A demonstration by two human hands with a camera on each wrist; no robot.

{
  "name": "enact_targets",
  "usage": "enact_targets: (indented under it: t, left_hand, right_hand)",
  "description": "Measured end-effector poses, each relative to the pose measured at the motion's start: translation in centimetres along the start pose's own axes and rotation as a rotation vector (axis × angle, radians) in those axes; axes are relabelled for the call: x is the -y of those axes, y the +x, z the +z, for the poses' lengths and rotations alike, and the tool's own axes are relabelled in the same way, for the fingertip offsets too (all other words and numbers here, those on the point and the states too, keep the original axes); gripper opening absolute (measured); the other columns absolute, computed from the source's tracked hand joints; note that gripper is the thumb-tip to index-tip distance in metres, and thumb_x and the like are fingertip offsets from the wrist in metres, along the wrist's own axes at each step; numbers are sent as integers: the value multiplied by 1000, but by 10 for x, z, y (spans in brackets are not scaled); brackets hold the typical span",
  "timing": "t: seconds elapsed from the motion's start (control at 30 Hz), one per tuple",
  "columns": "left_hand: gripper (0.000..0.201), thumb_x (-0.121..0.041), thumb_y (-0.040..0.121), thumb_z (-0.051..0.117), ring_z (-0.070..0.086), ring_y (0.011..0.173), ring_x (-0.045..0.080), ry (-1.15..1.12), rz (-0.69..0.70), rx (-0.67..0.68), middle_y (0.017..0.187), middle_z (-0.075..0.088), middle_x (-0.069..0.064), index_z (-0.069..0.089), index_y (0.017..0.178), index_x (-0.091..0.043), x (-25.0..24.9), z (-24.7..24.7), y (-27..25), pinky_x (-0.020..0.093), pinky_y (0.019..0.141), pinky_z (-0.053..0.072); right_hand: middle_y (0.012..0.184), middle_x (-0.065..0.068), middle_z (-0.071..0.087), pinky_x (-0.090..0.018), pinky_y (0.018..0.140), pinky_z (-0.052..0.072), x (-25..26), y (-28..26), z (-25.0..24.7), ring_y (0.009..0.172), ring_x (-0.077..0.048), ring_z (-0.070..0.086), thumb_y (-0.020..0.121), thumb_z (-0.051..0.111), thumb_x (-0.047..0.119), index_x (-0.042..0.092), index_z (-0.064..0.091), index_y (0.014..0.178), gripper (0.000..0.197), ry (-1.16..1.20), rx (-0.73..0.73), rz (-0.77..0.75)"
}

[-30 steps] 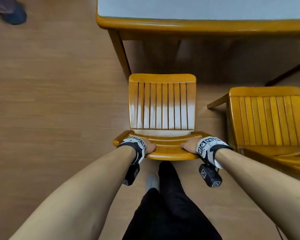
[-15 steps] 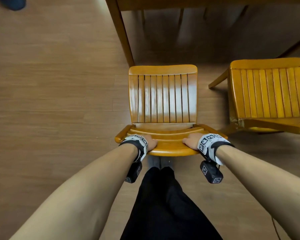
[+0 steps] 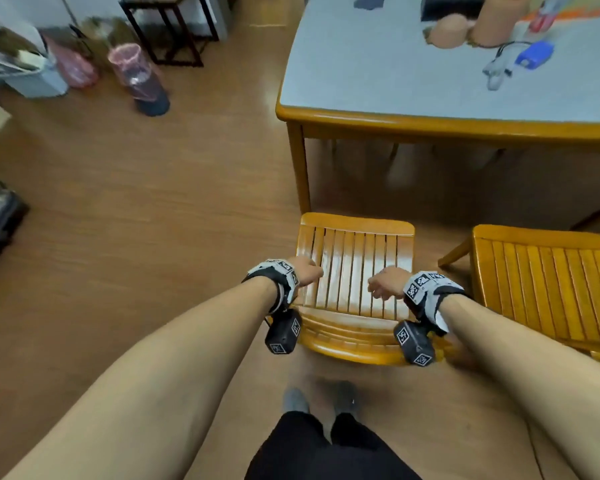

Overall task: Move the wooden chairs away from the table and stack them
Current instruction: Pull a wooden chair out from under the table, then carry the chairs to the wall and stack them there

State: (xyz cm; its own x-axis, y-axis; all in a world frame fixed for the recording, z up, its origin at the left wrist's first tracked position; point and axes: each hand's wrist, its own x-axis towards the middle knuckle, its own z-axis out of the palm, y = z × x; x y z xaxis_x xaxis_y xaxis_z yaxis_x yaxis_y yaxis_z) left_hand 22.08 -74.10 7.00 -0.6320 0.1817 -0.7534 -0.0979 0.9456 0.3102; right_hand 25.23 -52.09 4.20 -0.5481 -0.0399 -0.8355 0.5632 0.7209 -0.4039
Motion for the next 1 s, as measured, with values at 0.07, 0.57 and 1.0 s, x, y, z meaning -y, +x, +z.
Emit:
enact_targets:
  t: [0.07, 0.57, 1.0]
  left_hand:
    - [27, -35, 93, 50, 57, 87, 24, -136, -4, -100, 97, 63, 9, 64, 95, -12, 1, -36, -13, 38, 89, 49]
    - [26, -24, 94, 46, 42, 57, 12, -1077, 4, -422, 76, 51, -2, 47, 68, -24, 82, -276, -21, 26, 54, 24]
    - [23, -21, 95, 49, 41, 38, 18, -1312, 21, -472, 44, 51, 1, 55, 78, -8, 247, -519, 88, 23, 38, 32]
  right_hand:
    - [65, 1, 56, -16, 39, 33, 38, -15, -20, 43, -5, 50, 101, 46, 19, 9, 59, 83, 25, 114, -47, -39]
    - [109, -11, 75, -38, 100, 49, 303, -21, -79, 106, -25, 68, 99, 41, 32, 7, 71, 115, 42, 768, -163, -327]
    - [113, -9, 68, -43, 110, 38, 559, 80, -93, 115, -24, 59, 100, 39, 35, 9, 65, 116, 40, 1239, -514, -376]
